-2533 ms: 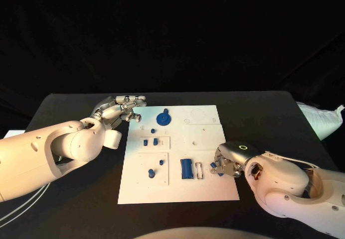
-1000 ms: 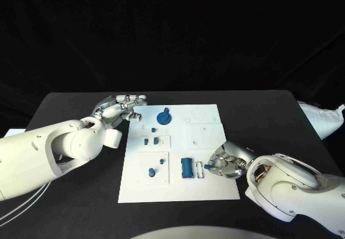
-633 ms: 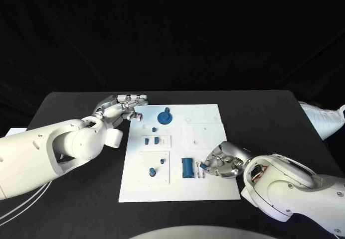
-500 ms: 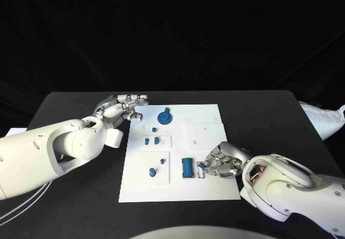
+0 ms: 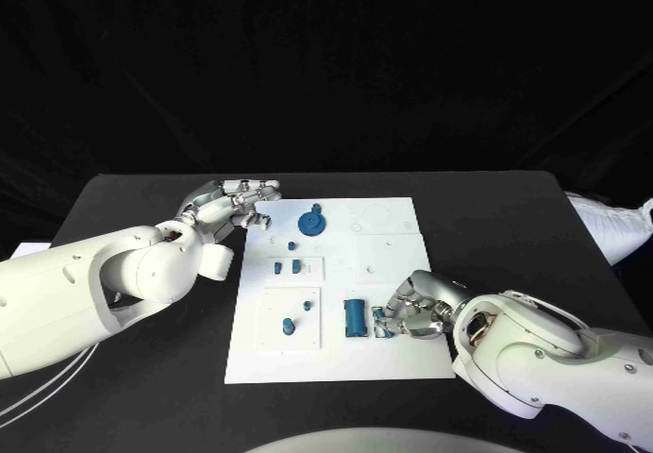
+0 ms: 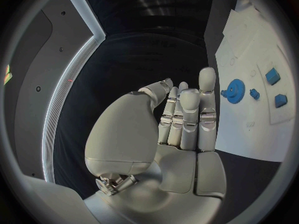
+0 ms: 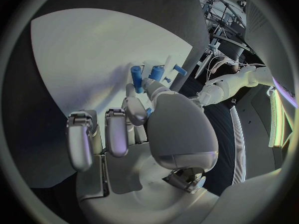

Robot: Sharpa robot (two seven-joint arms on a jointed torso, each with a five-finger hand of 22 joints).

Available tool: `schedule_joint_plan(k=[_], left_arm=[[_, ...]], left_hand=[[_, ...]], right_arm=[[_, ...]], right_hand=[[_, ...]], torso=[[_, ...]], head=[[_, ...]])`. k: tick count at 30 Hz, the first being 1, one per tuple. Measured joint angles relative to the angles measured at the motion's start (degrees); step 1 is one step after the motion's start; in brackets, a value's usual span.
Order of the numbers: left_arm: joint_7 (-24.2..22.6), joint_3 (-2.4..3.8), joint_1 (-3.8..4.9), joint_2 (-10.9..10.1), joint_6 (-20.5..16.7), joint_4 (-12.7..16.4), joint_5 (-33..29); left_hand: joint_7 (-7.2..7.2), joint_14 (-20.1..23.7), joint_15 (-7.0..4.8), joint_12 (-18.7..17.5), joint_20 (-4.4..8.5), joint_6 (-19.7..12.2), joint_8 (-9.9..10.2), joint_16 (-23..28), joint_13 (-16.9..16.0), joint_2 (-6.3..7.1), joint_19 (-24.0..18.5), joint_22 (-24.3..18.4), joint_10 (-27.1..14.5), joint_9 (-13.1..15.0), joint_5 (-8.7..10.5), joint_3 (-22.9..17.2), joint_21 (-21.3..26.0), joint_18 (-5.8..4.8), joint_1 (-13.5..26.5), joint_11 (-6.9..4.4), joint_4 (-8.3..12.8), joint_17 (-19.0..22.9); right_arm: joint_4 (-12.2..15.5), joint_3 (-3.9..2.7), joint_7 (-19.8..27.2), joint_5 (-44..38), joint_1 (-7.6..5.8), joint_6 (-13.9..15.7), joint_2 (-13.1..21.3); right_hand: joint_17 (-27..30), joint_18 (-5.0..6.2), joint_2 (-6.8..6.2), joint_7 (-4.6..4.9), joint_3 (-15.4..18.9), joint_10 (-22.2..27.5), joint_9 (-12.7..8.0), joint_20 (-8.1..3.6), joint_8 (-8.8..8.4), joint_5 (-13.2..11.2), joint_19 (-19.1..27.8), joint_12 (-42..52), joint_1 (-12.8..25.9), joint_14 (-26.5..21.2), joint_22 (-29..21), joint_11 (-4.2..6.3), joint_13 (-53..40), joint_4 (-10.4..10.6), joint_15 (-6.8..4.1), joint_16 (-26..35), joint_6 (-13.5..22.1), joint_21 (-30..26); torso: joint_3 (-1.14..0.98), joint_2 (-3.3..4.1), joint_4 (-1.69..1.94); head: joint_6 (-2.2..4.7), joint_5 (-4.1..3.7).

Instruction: Assemble the parts on the task board

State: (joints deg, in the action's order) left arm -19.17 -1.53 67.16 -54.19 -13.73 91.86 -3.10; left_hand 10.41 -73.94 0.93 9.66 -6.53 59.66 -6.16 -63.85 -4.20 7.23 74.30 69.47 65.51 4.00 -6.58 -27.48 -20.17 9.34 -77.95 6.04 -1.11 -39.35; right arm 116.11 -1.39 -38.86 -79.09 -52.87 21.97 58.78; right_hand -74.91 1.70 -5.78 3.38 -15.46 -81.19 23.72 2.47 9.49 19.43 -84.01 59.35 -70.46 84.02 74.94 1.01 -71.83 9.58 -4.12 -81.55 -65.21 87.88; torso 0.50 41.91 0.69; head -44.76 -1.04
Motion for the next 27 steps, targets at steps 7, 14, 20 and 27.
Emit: schedule_joint_plan(k=[7,14,20,27], left_arm=[[0.13,0.00,0.00,0.00,0.13,0.15,0.02],[0.36,0.00,0.00,-0.06,0.36,0.28,0.11],[0.60,0.00,0.00,-0.08,0.64,0.36,0.20],[0.81,0.00,0.00,-0.12,0.89,0.43,0.28]], left_hand=[[0.00,0.00,0.00,0.00,0.00,0.00,0.00,0.00,0.00,0.00,0.00,0.00,0.00,0.00,0.00,0.00,0.00,0.00,0.00,0.00,0.00,0.00],[0.00,0.00,0.00,0.31,0.00,0.00,0.00,0.00,0.00,0.00,0.00,-0.06,-0.21,0.00,0.00,0.27,0.00,0.00,0.00,-0.21,0.06,0.09],[0.00,0.00,0.00,0.31,0.00,0.00,0.00,0.00,0.00,0.00,0.00,-0.17,-0.21,0.00,0.27,0.31,0.33,0.00,0.00,-0.21,0.01,0.18],[0.00,0.00,0.00,0.31,0.00,0.00,0.00,0.00,0.00,0.00,0.00,-0.17,-0.33,0.00,0.27,0.31,0.33,0.00,0.00,-0.09,0.01,0.20]], right_arm=[[-0.68,-0.02,-0.52,-0.97,-0.04,-0.81,-0.57],[-1.28,-0.08,-0.88,-1.58,-0.11,-1.49,-1.34],[-1.39,-0.08,-1.04,-1.79,-0.11,-1.88,-1.66],[-1.47,-0.06,-1.20,-1.93,-0.11,-2.28,-1.87]], right_hand=[[0.00,0.00,0.13,0.01,0.52,-0.01,0.04,0.00,0.26,0.33,0.00,0.00,0.13,0.00,0.00,0.00,0.00,0.22,0.00,0.00,-0.19,0.00],[0.00,0.00,0.21,-0.02,1.33,-0.10,0.06,-0.24,0.49,0.67,0.19,0.00,0.67,0.00,-0.01,-0.10,-0.13,0.71,0.00,0.00,-0.25,0.00],[-0.04,-0.01,0.52,-0.09,1.96,-0.32,0.17,-0.43,0.50,0.98,0.00,0.52,0.98,0.00,-0.01,0.11,-0.39,1.34,0.01,-0.24,-0.31,0.19],[-0.04,-0.42,1.10,-0.49,2.90,-0.83,0.49,-0.42,0.48,1.20,0.00,1.87,1.56,0.00,-0.02,0.43,-1.24,2.28,-0.41,-0.46,-1.09,0.40]], torso=[[0.02,0.00,0.03],[0.03,0.00,0.02],[0.02,-0.02,0.02],[0.02,-0.02,-0.01]], head=[[0.00,-0.03],[-0.05,0.02],[-0.05,0.02],[-0.02,0.07]])
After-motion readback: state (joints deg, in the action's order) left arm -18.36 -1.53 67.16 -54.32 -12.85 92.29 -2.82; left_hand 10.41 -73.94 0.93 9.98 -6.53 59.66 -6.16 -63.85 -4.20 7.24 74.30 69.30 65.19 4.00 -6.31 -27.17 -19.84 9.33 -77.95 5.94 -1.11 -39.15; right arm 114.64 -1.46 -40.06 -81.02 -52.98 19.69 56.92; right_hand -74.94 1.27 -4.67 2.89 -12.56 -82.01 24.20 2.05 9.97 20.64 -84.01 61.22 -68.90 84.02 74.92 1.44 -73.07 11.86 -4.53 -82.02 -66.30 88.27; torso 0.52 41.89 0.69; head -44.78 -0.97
